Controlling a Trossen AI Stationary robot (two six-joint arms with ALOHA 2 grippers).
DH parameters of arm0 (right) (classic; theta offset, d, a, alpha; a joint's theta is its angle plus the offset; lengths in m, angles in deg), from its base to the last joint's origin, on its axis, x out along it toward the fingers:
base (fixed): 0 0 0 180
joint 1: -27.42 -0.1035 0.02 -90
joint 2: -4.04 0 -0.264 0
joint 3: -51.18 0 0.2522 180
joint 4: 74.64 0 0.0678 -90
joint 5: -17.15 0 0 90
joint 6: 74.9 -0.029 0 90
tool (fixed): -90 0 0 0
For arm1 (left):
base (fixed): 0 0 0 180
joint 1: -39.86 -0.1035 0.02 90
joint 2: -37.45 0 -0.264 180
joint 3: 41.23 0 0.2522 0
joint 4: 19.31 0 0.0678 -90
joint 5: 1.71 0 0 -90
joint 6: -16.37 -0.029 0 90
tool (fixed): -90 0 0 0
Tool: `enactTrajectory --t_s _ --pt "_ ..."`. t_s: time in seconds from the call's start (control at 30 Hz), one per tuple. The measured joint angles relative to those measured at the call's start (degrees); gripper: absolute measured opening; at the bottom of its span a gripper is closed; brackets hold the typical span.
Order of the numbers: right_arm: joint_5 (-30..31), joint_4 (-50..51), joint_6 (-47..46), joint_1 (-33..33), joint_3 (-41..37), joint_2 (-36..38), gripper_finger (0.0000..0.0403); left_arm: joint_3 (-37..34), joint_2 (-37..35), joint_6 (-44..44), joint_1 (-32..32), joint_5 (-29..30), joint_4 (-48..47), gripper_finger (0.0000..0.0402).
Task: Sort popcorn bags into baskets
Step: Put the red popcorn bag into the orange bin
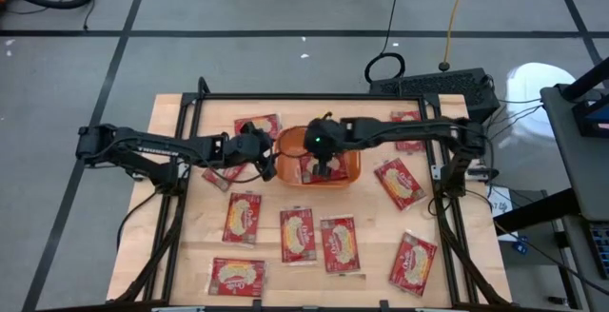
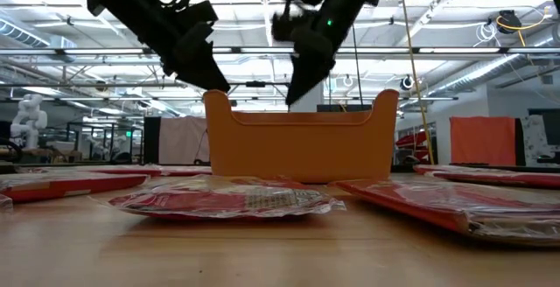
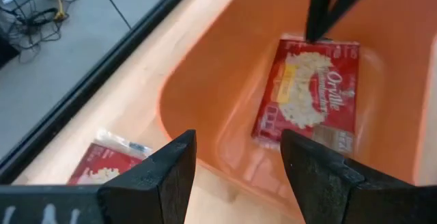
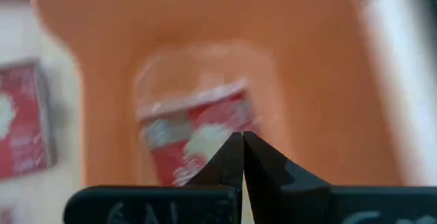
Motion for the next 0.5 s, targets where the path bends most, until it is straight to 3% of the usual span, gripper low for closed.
enactTrajectory --t_s 0.5 --pt "-2.56 9.45 -1.7 0.09 0.17 -6.72 0.0001 0.0 0.0 1.79 3.72 -1.05 -3.68 0.0218"
